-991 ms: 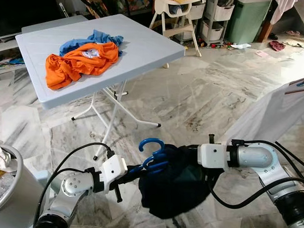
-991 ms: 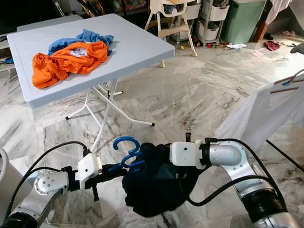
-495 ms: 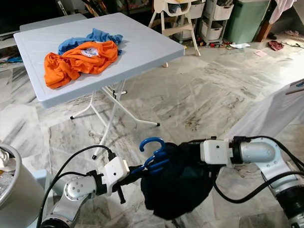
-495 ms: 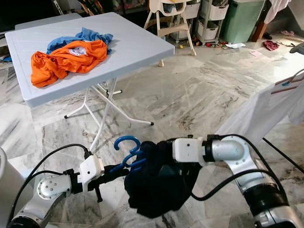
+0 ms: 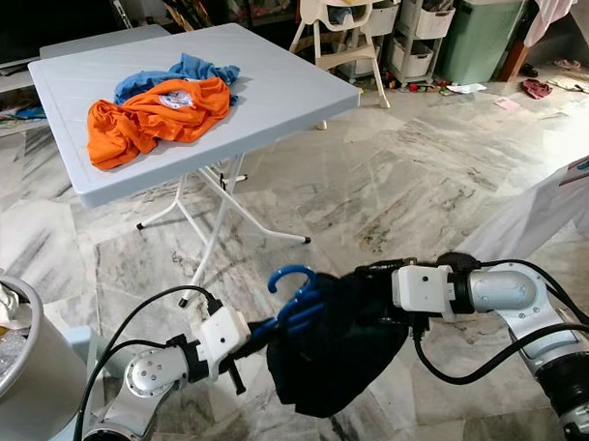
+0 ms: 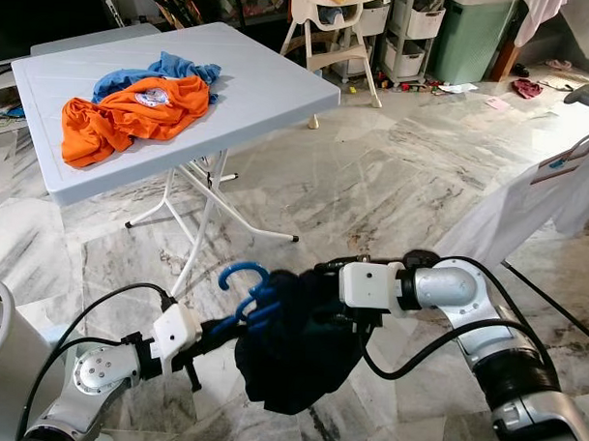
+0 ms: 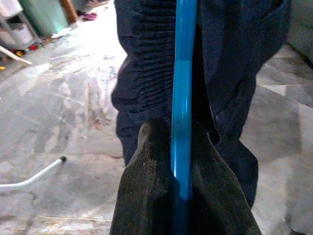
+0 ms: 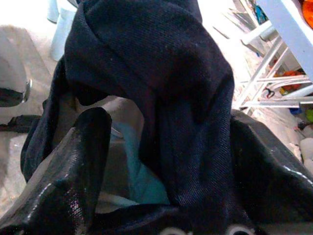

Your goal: Hang hanger

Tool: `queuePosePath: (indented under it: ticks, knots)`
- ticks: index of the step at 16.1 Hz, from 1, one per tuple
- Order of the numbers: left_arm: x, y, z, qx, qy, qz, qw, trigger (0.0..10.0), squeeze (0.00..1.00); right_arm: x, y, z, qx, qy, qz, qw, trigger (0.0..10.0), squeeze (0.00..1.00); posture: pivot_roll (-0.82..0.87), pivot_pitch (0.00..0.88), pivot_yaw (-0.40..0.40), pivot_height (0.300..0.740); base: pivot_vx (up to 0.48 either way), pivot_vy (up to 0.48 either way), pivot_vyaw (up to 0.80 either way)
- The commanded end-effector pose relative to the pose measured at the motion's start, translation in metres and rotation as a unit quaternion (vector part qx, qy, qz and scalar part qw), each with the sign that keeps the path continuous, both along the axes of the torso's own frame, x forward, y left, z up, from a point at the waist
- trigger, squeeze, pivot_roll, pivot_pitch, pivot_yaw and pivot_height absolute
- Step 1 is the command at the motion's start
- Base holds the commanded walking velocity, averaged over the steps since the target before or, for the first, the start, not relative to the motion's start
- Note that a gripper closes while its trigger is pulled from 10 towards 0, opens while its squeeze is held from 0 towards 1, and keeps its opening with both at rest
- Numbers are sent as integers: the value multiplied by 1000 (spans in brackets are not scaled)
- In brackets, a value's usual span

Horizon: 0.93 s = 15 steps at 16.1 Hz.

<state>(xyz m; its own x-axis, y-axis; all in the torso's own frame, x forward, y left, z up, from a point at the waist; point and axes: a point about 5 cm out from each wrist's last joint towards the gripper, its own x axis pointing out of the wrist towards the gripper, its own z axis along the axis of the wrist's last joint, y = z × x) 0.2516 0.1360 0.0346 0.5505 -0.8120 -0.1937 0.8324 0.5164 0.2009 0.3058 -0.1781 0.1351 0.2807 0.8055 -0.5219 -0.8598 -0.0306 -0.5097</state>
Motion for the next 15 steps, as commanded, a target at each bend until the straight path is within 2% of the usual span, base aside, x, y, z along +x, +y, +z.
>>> queuePosePath:
  ticks: [1, 5, 15]
  knots:
    - [6, 5, 8, -14, -31, 30, 999, 0, 0, 5, -1, 7, 2, -15, -3, 1000, 10000, 1000, -115, 26, 38, 740, 0, 0, 0]
    - [3, 5, 5, -13, -29, 39, 999, 0, 0, 10, -2, 11, 8, -31, -19, 999, 10000, 1000, -114, 23, 38, 740, 0, 0, 0]
    - [-1, 5, -2, -2, -30, 59, 998, 0, 0, 28, 1, 23, 37, -113, -64, 991, 10000, 1000, -108, 15, 35, 740, 0, 0, 0]
